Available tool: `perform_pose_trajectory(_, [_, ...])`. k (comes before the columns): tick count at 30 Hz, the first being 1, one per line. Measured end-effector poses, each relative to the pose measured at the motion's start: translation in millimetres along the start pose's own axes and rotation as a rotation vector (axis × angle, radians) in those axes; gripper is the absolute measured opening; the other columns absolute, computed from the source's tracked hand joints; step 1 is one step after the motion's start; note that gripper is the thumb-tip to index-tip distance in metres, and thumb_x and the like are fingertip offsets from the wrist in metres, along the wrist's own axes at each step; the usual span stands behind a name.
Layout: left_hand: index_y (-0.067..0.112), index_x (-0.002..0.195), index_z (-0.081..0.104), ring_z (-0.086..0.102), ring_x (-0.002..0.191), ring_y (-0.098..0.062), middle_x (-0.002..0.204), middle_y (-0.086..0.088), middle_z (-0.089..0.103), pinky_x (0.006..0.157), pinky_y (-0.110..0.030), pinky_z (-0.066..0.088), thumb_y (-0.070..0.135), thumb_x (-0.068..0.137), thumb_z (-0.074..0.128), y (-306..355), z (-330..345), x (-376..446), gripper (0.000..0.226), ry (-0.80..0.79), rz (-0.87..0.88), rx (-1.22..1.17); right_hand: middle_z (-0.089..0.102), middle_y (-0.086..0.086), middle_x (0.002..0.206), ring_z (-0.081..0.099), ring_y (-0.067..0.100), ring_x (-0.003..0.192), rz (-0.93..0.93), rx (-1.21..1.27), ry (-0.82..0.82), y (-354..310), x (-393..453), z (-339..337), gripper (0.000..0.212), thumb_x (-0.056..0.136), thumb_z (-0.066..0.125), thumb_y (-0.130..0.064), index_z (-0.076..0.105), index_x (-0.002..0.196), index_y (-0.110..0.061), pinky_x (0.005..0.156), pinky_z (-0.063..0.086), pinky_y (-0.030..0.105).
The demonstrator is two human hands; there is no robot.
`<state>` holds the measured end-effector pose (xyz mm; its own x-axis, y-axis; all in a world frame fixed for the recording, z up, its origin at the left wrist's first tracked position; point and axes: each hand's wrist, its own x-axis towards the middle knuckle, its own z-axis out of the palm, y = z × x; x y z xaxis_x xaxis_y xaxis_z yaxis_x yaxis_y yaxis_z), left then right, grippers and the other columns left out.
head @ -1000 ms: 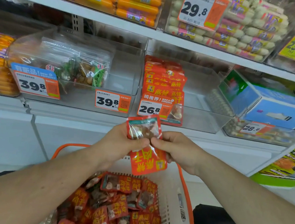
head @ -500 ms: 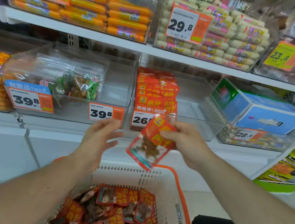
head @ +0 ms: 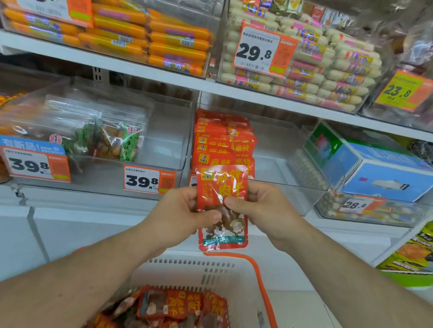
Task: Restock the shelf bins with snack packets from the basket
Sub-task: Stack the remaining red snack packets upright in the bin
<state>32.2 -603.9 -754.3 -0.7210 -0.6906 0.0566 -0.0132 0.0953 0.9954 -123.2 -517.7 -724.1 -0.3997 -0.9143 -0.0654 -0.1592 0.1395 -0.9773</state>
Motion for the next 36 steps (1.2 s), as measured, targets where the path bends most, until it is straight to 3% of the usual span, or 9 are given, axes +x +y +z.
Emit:
perform_pose_trajectory(2, [0.023,0.091,0.071,0.068,0.072,-0.007,0.080,0.009,0.075,0.061,-0.020,0.053,0.011,0.088,0.070,4,1,8,0.013,0.034,0.071,0.057,0.076,0.002,0.082,0.070,0.009,0.066,-0.009,0.015,-0.015,-7,2,-7,0.010,0.088,0.067,-0.005,0.071,0.098,-0.007,0.055,0.049,0.016])
perform_pose_trajectory(6, [0.021,0.107,0.064,0.059,0.090,-0.010,0.099,0.010,0.061,0.079,-0.037,0.053,0.022,0.092,0.063,9,-16,40,0.015,0.484,0.440,0.470,0.068,-0.008,0.058,0.057,-0.003,0.045,-0.140,0.144,0.178,-32,20,-29,0.009,0.093,0.058,0.002,0.065,0.092,-0.003,0.044,0.041,0.010])
perform_pose_trajectory(9, [0.015,0.136,0.047,0.054,0.114,-0.022,0.126,-0.004,0.054,0.097,-0.042,0.043,0.030,0.086,0.067,9,-24,65,0.056,0.497,0.273,0.703,0.069,-0.014,0.064,0.055,-0.008,0.049,-0.323,0.061,0.376,-43,39,-48,0.012,0.092,0.062,0.000,0.067,0.092,-0.012,0.047,0.039,0.007])
perform_pose_trajectory(13, [0.018,0.131,0.043,0.059,0.109,-0.024,0.116,-0.001,0.061,0.090,-0.039,0.037,0.062,0.071,0.064,-18,-21,80,0.078,0.473,0.201,1.073,0.071,-0.002,0.088,0.062,-0.007,0.065,-0.376,-0.040,0.500,-44,70,-66,0.009,0.092,0.065,-0.008,0.069,0.098,-0.013,0.055,0.046,0.008])
perform_pose_trajectory(21, [0.017,0.136,0.044,0.063,0.106,-0.022,0.118,-0.001,0.063,0.089,-0.037,0.040,0.072,0.072,0.062,-31,-23,89,0.086,0.559,0.225,1.200,0.060,0.003,0.063,0.043,0.010,0.045,0.044,-0.350,0.326,-13,124,-88,0.014,0.088,0.072,-0.010,0.066,0.076,-0.005,0.043,0.035,0.019])
perform_pose_trajectory(25, [0.015,0.136,0.045,0.064,0.104,-0.023,0.117,-0.002,0.064,0.087,-0.037,0.040,0.072,0.072,0.063,-31,-22,89,0.087,0.578,0.231,1.205,0.066,0.013,0.078,0.055,0.016,0.050,0.229,-0.460,0.135,1,143,-85,0.009,0.086,0.072,-0.009,0.068,0.092,-0.003,0.055,0.039,0.026])
perform_pose_trajectory(28, [0.016,0.138,0.042,0.063,0.107,-0.021,0.120,0.000,0.063,0.090,-0.037,0.040,0.073,0.073,0.061,-32,-22,90,0.088,0.582,0.228,1.210,0.068,0.017,0.092,0.063,0.026,0.075,0.327,-0.521,0.045,9,152,-82,0.019,0.085,0.073,-0.009,0.067,0.102,-0.003,0.067,0.046,0.030])
perform_pose_trajectory(33, [0.019,0.136,0.040,0.060,0.111,-0.019,0.121,0.002,0.062,0.093,-0.037,0.039,0.073,0.074,0.060,-31,-23,89,0.085,0.574,0.226,1.187,0.070,0.017,0.096,0.067,0.026,0.078,0.361,-0.504,0.019,11,157,-82,0.010,0.087,0.071,-0.007,0.065,0.095,-0.004,0.077,0.056,0.035])
perform_pose_trajectory(36, [0.020,0.138,0.038,0.059,0.114,-0.018,0.125,0.003,0.060,0.096,-0.038,0.038,0.074,0.074,0.059,-30,-22,89,0.086,0.557,0.202,1.186,0.072,0.017,0.102,0.067,0.026,0.083,0.379,-0.564,0.018,11,155,-85,0.025,0.085,0.074,-0.015,0.069,0.104,0.000,0.079,0.055,0.037])
